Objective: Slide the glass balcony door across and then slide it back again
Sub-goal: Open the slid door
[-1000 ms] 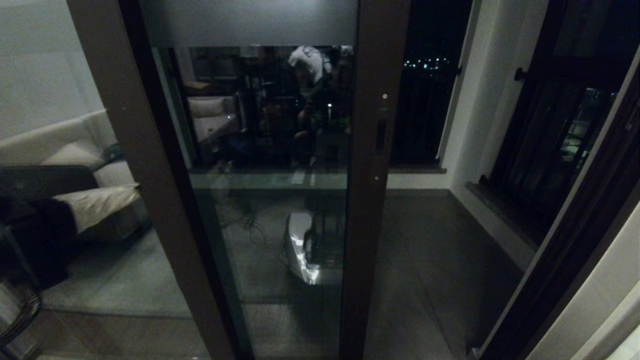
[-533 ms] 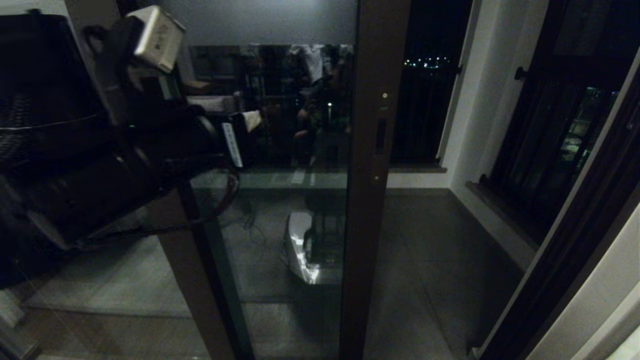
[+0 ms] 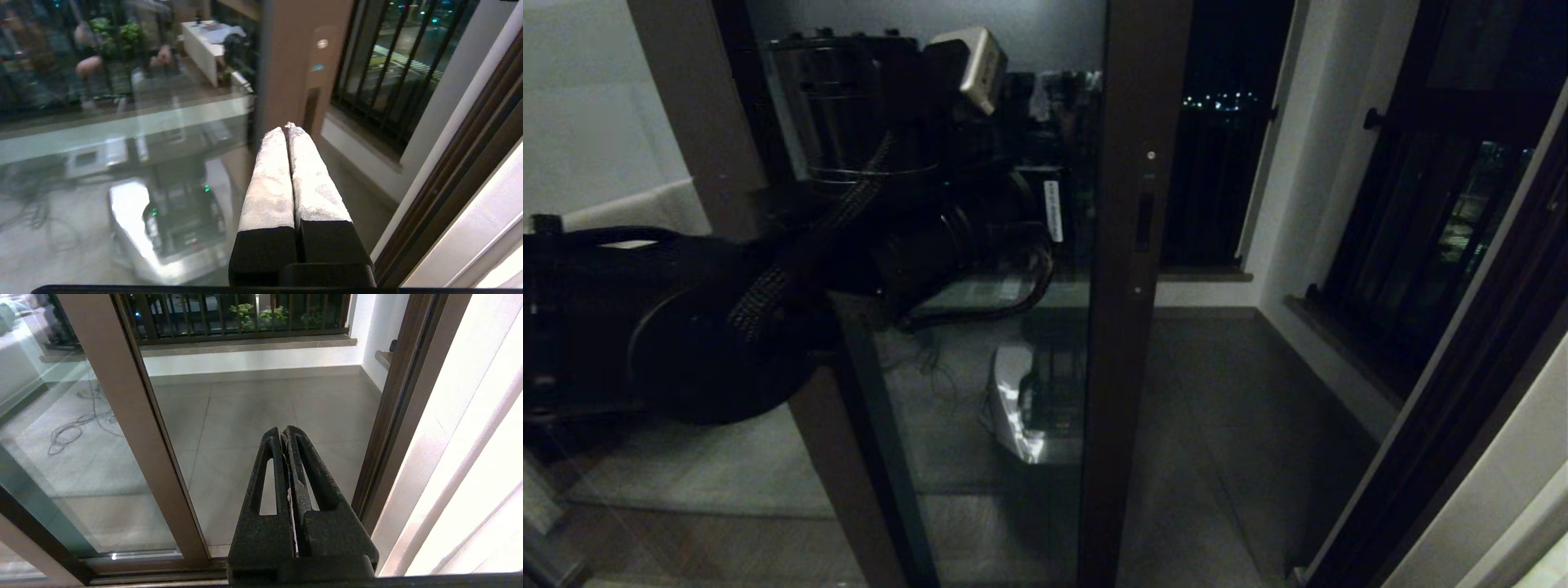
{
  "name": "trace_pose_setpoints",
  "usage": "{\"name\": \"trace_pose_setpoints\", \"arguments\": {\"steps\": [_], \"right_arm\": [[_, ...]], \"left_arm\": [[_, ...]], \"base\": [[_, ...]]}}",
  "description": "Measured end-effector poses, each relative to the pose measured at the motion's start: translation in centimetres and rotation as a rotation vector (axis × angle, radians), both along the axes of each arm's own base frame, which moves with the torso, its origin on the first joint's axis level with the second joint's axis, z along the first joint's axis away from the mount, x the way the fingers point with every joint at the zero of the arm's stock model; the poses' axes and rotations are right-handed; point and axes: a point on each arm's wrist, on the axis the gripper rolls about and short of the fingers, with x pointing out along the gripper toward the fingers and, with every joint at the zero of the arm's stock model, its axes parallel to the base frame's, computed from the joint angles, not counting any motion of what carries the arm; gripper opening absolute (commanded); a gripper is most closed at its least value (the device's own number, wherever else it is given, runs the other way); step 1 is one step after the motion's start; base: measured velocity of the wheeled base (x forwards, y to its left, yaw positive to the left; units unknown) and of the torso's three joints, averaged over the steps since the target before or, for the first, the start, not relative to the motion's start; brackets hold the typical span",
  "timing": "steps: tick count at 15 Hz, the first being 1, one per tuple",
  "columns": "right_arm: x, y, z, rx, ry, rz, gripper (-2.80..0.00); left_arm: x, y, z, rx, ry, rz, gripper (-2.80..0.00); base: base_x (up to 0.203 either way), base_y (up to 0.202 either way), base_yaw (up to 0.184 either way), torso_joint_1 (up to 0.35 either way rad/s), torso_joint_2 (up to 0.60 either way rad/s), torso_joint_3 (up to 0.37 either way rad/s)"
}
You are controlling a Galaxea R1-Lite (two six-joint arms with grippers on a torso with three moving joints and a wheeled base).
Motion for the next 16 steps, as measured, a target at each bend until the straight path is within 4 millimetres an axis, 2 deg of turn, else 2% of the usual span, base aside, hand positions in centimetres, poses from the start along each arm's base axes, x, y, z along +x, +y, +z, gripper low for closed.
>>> {"name": "trace_pose_setpoints", "arguments": {"steps": [7,10,16], "right_arm": [[0.0,0.0,0.0,0.000,0.000,0.000,-2.80],[0.0,0.0,0.0,0.000,0.000,0.000,-2.80],[0.0,0.0,0.0,0.000,0.000,0.000,-2.80]], "left_arm": [[2.7,-6.0,-0.3,-0.035,-0.039,-0.063,-2.80],[4.3,-8.3,-1.0,-0.051,-0.055,-0.068,-2.80],[6.4,-10.7,-3.4,-0.049,-0.053,-0.067,-2.80]], "base": [[0.000,0.000,0.000,0.000,0.00,0.000],[0.000,0.000,0.000,0.000,0.00,0.000],[0.000,0.000,0.000,0.000,0.00,0.000]]}}
